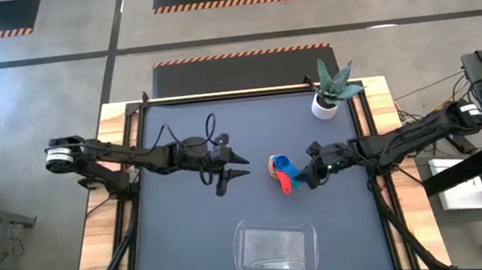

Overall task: Nest measuring cups in basket
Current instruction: Stack the blue measuring cup on top of the orange measuring cup

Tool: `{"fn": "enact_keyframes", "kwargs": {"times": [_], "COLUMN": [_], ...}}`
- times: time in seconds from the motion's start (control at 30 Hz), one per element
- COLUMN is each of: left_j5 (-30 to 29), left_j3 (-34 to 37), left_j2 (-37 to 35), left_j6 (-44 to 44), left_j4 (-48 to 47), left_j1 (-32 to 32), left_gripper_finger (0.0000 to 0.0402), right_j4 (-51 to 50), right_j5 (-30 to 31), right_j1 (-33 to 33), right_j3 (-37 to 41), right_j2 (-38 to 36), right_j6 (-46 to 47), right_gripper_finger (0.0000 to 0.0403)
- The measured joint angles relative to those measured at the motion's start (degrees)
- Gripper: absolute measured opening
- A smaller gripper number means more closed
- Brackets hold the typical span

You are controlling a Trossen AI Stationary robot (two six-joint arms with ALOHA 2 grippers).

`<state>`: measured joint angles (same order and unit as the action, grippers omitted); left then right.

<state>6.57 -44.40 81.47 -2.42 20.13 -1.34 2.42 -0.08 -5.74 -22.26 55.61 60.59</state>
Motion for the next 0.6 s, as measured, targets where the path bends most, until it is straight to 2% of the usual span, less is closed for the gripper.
{"fn": "enact_keyframes", "kwargs": {"times": [0.23, 0.6], "left_j5": [0.00, 0.00], "left_j3": [0.00, 0.00], "left_j2": [0.00, 0.00], "left_j6": [0.02, 0.03], "left_j4": [-0.01, -0.02], "left_j1": [0.00, 0.00], "left_gripper_finger": [0.0130, 0.0130], "right_j4": [-18.85, -29.28], "right_j5": [1.87, 5.44], "right_j1": [0.00, 0.02], "right_j3": [-10.42, -16.56], "right_j2": [0.02, 0.02], "right_j6": [-5.35, -7.44], "right_gripper_finger": [0.0200, 0.0241]}}
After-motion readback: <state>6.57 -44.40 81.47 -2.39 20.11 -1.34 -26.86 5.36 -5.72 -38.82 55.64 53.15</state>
